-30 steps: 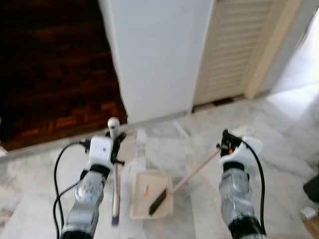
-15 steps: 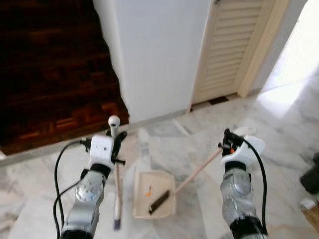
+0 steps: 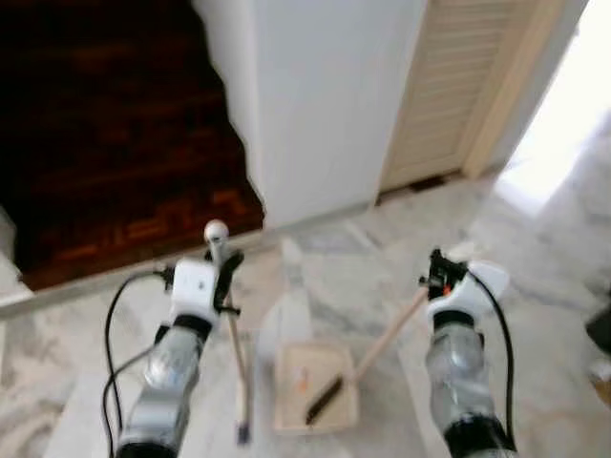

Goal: Sweep floor

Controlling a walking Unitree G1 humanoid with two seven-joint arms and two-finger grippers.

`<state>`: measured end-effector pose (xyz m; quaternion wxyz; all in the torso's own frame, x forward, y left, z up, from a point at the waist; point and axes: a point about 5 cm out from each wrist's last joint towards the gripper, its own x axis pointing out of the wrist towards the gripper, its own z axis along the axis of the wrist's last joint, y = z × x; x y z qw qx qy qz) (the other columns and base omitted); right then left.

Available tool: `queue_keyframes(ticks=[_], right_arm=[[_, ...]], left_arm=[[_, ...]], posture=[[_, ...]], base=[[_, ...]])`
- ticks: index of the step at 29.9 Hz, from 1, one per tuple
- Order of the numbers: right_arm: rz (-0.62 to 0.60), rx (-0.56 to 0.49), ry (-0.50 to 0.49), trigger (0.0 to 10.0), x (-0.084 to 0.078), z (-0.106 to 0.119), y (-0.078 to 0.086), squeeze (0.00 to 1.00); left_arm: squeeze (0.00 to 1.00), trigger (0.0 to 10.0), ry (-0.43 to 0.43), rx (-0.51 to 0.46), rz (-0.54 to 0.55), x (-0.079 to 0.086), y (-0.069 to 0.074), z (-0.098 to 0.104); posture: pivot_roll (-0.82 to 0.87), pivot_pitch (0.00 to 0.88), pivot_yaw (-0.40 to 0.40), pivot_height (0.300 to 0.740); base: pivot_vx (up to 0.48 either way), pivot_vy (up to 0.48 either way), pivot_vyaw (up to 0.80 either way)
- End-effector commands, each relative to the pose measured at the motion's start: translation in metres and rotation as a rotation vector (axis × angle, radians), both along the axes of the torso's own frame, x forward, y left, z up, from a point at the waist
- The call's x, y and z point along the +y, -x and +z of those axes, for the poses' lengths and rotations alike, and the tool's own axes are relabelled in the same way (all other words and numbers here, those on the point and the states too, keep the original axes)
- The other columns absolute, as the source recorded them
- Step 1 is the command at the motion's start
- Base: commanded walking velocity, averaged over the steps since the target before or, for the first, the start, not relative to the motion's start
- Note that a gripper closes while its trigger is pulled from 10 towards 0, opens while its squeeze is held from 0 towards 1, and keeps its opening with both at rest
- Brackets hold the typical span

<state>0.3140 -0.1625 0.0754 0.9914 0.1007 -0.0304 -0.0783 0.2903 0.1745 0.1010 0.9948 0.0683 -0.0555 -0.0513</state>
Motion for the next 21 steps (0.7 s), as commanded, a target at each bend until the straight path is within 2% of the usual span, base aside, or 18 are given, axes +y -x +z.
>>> queue_keyframes(ticks=[1, 21], right_arm=[[-0.033, -0.063, -0.026, 10.0, -0.0079, 0.0138, -0.0039, 0.00], [-0.027, -0.060, -0.018, 10.0, -0.0092, 0.0123, -0.0005, 0.00]], left_arm=[[0.00, 10.0, -0.010, -0.049, -0.020, -0.0062, -0.0033, 0.0116], [0.00, 10.0, -0.009, -0.051, -0.020, -0.0066, -0.0016, 0.0112]], posture=[[0.03, 0.012, -0.021, 0.740], [0.03, 0.000, -0.022, 0.740]], base=[[0.000, 0.368, 0.00], [0.000, 0.370, 0.00]])
